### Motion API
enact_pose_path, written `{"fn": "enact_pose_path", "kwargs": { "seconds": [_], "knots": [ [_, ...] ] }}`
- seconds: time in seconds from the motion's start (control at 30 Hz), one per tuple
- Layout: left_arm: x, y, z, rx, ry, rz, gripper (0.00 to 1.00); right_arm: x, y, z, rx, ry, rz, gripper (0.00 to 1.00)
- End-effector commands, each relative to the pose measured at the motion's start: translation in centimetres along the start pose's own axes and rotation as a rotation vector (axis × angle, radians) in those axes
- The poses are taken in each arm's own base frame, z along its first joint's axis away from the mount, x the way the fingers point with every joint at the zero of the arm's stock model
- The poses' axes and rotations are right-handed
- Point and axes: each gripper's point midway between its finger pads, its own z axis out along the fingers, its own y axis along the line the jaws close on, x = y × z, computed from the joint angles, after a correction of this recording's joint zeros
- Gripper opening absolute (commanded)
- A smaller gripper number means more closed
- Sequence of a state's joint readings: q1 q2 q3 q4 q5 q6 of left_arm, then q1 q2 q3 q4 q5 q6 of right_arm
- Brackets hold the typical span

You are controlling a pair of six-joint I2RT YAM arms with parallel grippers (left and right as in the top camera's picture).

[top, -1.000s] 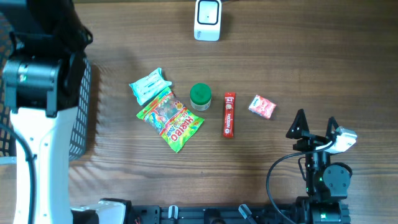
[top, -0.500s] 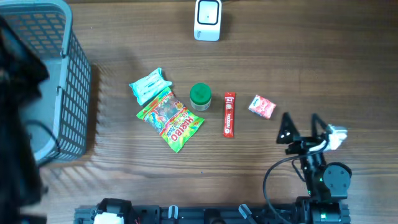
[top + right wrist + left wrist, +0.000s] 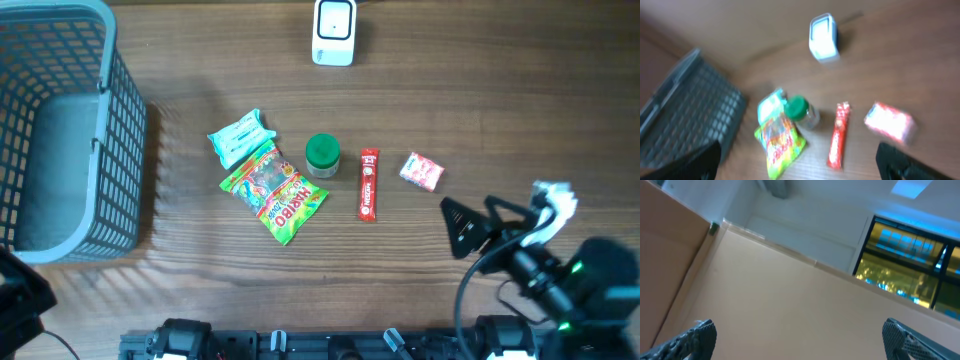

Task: Scan the item barcode
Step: 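Move the right gripper over the green-lidded jar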

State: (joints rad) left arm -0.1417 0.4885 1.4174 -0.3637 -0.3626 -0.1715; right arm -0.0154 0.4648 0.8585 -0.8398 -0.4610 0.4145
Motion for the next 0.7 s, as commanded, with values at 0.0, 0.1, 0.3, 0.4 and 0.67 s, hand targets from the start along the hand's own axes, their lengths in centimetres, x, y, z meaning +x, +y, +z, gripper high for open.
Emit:
{"fn": "enact_pose_path", "kwargs": {
  "seconds": [0.0, 0.1, 0.3, 0.4, 0.67],
  "knots": [
    [0.4, 0.7, 0.3, -0.043, 0.005, 0.051, 1.00, -5.0, 0.5, -1.0, 0.147, 0.057, -0.098, 1.00],
    [0.5, 1.0, 0.2, -0.056, 0.011, 0.055, 1.00, -6.1, 0.8, -0.3, 0.190, 0.205, -0.062, 0.99],
    [-0.2, 1.2, -0.9, -0.052, -0.008, 0.048, 1.00, -5.3, 2.9, 6.1, -0.054, 0.440, -0.089, 1.00],
    [-1.1, 1.5, -2.3, -0.046, -0.033, 0.037, 1.00, -5.1, 4.8, 9.9, -0.249, 0.492, -0.125, 1.00],
    [-1.9, 2.8, -6.1, -0.021, -0.148, -0.010, 1.00, 0.2, 5.1, 19.8, 0.054, 0.596, -0.417, 1.00]
  ]
}}
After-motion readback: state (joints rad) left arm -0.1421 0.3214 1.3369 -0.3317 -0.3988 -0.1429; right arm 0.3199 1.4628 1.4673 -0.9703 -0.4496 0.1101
